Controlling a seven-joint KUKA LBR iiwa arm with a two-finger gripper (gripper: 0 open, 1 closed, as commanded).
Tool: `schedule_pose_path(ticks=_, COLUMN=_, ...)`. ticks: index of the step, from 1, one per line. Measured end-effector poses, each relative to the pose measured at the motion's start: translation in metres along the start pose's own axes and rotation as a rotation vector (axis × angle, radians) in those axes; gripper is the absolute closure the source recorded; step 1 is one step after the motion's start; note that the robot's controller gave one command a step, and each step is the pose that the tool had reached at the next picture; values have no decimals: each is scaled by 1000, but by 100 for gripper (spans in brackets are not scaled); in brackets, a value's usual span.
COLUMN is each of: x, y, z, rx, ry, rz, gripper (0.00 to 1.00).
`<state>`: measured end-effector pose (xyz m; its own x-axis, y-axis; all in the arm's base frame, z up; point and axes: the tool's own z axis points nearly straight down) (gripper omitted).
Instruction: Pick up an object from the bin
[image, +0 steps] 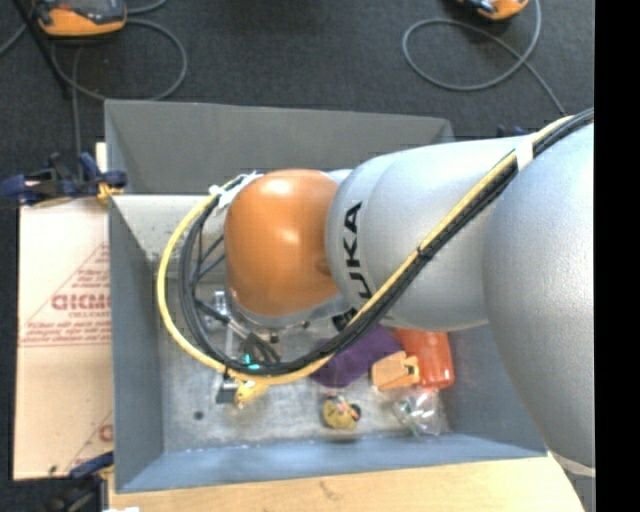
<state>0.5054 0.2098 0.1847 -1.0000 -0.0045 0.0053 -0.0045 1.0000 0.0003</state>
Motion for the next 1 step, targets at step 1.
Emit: schedule_pose_path(ticks=1, x=-2, y=-1, z=-4, rx=-2, ry=-7, rz=4, gripper=0)
